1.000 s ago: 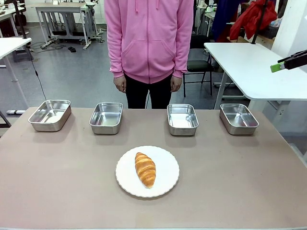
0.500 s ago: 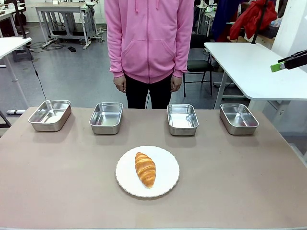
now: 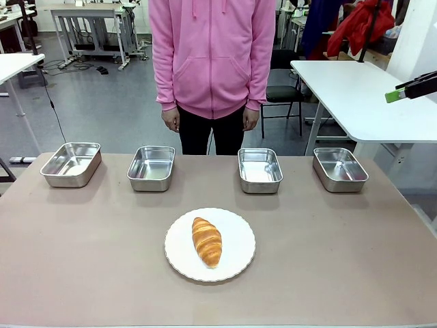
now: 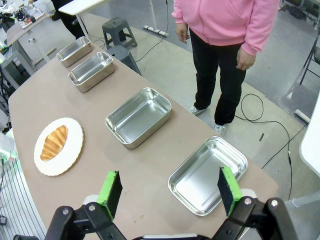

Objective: Place the bread in the container.
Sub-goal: Place the Butter Roll into the Airtight Container indicated by the human.

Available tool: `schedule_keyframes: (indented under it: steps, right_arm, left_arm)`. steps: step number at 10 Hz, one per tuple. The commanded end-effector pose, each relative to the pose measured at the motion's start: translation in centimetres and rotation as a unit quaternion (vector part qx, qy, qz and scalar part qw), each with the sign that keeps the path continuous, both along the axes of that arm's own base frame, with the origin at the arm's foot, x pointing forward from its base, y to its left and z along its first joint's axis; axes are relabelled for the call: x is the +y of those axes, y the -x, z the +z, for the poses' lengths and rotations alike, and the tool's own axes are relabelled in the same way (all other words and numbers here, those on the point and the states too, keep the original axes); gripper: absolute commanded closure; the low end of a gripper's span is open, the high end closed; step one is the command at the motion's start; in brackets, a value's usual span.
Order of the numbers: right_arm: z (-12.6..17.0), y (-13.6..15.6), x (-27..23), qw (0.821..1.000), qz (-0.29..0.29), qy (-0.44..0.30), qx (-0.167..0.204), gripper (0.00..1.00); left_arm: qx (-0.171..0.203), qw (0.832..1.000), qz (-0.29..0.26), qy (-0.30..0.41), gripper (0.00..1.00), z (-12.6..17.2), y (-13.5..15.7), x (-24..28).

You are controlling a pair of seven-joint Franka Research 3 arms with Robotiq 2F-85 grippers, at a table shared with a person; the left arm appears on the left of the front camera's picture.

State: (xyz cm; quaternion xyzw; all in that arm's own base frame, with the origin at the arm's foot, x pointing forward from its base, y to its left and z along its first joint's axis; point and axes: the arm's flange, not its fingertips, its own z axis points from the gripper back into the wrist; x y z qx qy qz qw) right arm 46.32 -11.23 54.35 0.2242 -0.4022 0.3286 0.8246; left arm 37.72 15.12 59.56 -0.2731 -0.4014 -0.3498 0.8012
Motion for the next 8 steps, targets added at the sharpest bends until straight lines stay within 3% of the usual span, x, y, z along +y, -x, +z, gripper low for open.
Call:
schedule_keyframes:
  steps: [1,8]
  right_arm:
    - [-0.01,0.01,0.14,1.000,0.001,-0.001,-0.001,0.00]
    - [-0.01,0.01,0.14,1.000,0.001,-0.001,-0.001,0.00]
  left_arm:
    - [-0.003,1.000,-0.001,0.000,0.00,0.13,0.00,-0.09]
    - [-0.003,1.000,-0.001,0.000,0.00,0.13,0.00,-0.09]
